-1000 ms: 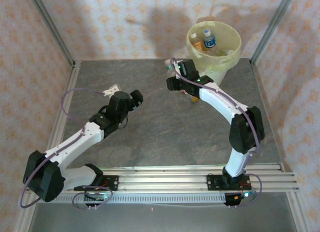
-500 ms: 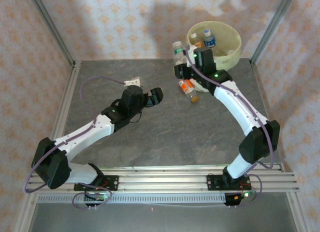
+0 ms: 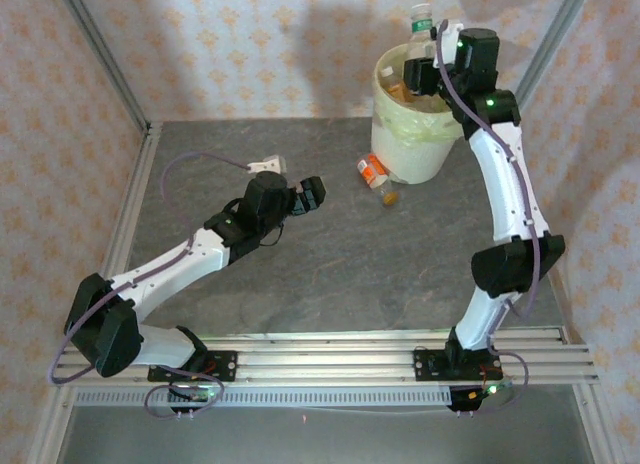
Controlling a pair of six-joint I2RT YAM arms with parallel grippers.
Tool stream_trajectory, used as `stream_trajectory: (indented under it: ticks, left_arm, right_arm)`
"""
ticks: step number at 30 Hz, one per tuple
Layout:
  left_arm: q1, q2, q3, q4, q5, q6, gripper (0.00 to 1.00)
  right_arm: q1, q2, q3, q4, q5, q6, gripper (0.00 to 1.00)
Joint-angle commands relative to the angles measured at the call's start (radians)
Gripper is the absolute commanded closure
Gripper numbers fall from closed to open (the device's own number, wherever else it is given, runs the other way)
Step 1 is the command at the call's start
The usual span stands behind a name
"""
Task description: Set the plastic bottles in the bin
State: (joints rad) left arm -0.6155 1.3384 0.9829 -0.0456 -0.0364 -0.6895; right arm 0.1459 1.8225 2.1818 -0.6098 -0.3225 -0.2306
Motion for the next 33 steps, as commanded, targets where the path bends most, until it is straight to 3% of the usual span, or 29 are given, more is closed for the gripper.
stream_trajectory:
  ticks: [1, 10, 15, 19, 20, 23, 25, 29, 33]
  left_arm:
    - [-0.004, -0.036, -0.011, -0.036, -0.06, -0.003, 0.0]
    - [-0.004, -0.034, -0.006, -0.07, -0.072, -0.013, 0.0]
    - [-0.004, -0.016, 0.01, -0.096, -0.063, -0.015, 0.0]
    - [-0.004, 0.014, 0.042, -0.128, -0.041, -0.008, 0.0]
    - [-0.004, 0.019, 0.046, -0.131, -0.037, -0.009, 0.0]
    - [-0.005, 0.026, 0.045, -0.117, -0.033, -0.026, 0.0]
    - [-0.004, 0.025, 0.039, -0.105, -0.034, -0.039, 0.0]
    - [-0.004, 0.022, 0.03, -0.099, -0.046, -0.046, 0.0]
    - [-0.004, 0.027, 0.027, -0.094, -0.058, -0.044, 0.0]
  right_arm:
    - [-0.034, 0.078, 0.128, -0.109, 0.004, -0.057, 0.54]
    - [-0.112, 0.213, 0.279, -0.161, -0.017, -0.279, 0.52]
    - [-0.124, 0.309, 0.41, -0.192, 0.065, -0.362, 0.52]
    - [-0.129, 0.345, 0.415, -0.168, 0.131, -0.447, 0.51]
    - [-0.131, 0.353, 0.416, -0.156, 0.139, -0.458, 0.47]
    - [-0.132, 0.37, 0.418, -0.137, 0.144, -0.475, 0.2]
    - [-0.131, 0.36, 0.432, -0.15, 0.148, -0.438, 0.09]
    - [-0.131, 0.28, 0.419, -0.191, 0.101, -0.365, 0.02]
    - [-0.131, 0.14, 0.295, -0.169, 0.054, -0.244, 0.0]
